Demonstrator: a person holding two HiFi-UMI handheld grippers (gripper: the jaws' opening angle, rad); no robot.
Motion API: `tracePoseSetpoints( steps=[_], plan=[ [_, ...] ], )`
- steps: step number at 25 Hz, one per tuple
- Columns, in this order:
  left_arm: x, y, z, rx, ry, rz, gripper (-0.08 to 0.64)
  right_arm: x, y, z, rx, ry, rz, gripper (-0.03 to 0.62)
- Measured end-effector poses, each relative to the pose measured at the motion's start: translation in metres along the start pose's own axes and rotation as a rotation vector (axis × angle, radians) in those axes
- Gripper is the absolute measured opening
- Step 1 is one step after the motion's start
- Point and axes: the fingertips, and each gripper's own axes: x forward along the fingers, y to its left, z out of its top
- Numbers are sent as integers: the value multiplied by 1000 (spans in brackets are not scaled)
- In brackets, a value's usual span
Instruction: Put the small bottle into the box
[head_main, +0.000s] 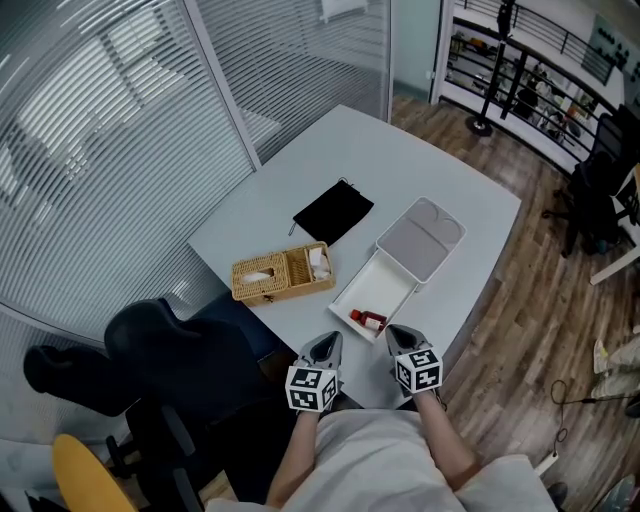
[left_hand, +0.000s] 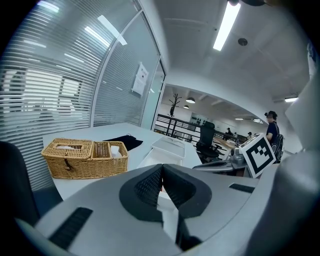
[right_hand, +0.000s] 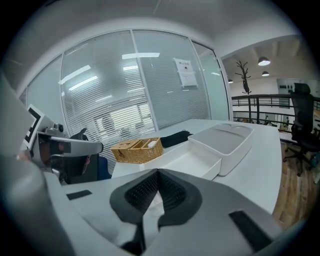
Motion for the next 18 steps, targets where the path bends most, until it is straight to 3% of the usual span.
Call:
tracePoseSetpoints(
  steps=[6,18],
  plan=[
    [0,-6,0,38,10,2,29,-2,-1,-7,5,18,-1,17],
    [4,-3,-1,32,13,-12,29,0,-7,-5,13,14,-22,17]
  ],
)
